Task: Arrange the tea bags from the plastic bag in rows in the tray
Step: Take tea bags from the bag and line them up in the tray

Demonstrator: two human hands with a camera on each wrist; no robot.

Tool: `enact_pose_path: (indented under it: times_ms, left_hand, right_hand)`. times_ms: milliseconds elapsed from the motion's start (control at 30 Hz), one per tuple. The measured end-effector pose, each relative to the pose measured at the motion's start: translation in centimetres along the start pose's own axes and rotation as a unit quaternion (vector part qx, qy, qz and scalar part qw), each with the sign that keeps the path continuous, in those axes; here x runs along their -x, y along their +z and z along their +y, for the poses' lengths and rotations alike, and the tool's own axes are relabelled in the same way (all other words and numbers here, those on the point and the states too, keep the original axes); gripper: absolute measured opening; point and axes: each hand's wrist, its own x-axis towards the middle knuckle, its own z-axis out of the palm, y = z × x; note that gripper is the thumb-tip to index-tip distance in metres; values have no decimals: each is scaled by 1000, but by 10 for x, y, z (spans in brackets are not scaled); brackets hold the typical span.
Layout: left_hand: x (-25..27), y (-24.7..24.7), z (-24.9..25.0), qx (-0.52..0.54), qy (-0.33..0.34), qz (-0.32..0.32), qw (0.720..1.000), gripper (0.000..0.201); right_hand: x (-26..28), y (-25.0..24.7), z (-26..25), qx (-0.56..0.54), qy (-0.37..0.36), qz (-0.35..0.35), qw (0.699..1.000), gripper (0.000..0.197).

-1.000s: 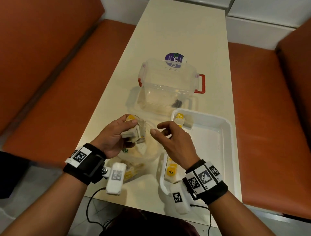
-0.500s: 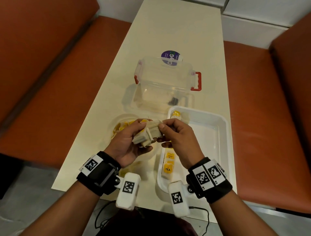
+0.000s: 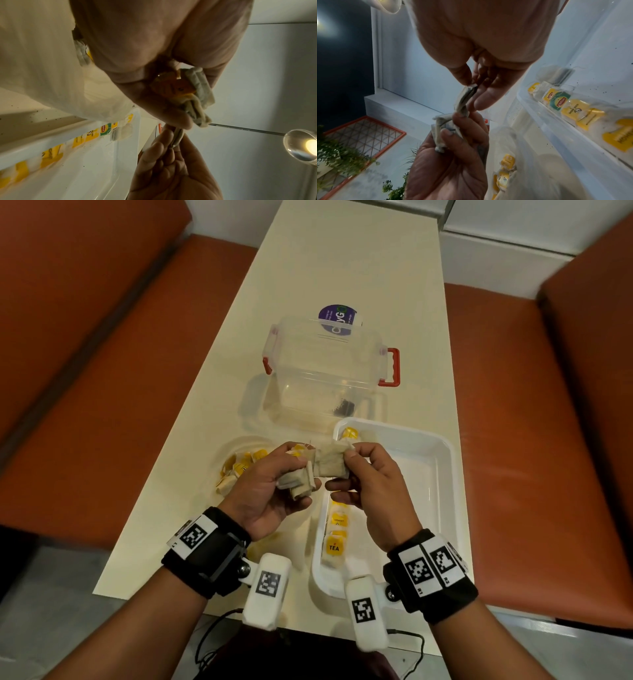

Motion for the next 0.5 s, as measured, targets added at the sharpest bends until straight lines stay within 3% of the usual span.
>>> enact_pose_path:
  times_ms: [267, 500]
  left_hand:
    - [-8, 8, -3, -53, 5, 15, 998, 18]
    - [-15, 8, -8, -102, 11, 15, 995, 18]
  right_hand:
    - [-1, -13, 2, -16, 10, -21, 1000, 26]
    - [0, -25, 4, -61, 28, -8, 998, 7]
